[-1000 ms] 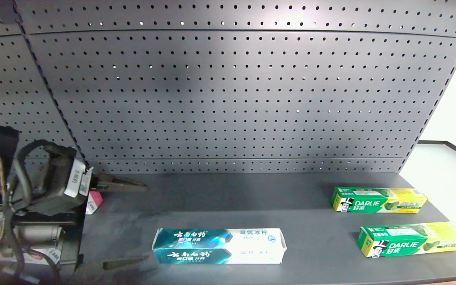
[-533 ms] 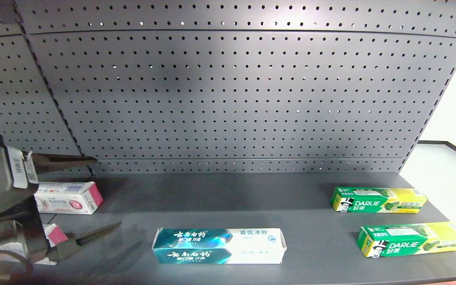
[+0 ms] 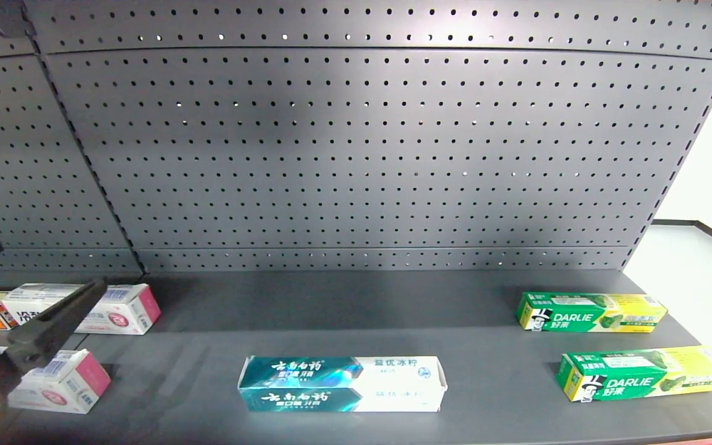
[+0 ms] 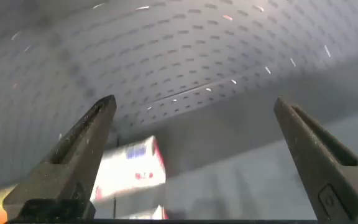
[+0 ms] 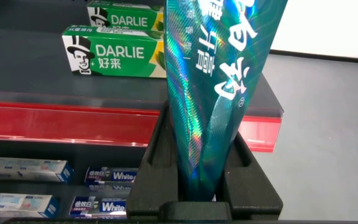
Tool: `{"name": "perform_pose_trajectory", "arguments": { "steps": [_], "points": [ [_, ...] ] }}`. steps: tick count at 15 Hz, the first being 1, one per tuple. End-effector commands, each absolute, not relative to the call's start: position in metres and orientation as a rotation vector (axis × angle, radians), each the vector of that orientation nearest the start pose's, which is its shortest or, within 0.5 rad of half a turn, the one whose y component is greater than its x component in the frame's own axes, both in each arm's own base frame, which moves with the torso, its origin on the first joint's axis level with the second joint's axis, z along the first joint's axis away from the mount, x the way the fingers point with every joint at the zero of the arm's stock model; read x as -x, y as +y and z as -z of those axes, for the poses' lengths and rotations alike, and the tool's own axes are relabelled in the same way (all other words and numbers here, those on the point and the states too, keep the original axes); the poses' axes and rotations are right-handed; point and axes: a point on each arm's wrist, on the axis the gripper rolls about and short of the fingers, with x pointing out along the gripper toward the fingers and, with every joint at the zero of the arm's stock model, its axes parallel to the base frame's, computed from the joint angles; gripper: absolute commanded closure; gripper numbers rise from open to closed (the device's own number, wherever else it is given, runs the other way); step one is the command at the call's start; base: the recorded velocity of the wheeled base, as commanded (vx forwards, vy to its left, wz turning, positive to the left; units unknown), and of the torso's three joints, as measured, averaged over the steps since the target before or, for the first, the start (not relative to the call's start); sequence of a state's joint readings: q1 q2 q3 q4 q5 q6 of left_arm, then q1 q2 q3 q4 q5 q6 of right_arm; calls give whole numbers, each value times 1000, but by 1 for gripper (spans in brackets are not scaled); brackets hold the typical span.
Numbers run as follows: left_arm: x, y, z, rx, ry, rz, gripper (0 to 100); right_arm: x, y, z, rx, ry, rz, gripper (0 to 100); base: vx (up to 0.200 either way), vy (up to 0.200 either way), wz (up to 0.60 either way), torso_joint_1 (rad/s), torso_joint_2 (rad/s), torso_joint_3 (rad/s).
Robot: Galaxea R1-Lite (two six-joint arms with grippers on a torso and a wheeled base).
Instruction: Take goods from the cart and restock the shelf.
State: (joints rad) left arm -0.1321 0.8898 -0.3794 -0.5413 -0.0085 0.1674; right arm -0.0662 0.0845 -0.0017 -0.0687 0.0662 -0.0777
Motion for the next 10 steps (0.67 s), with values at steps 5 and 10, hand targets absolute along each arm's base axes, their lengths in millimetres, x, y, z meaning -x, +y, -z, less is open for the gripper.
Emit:
{"name": "perform_pose_trajectory", "arguments": {
  "steps": [5,10],
  "points": [
    [-54,-3,-179,-82,-70,-68,0,16,3,-85,77,15,-2,100,0,0,0,0,0,0],
    [-33,3,-129,-81,15,-219,0,16,3,-85,77,15,-2,100,0,0,0,0,0,0]
  ]
}}
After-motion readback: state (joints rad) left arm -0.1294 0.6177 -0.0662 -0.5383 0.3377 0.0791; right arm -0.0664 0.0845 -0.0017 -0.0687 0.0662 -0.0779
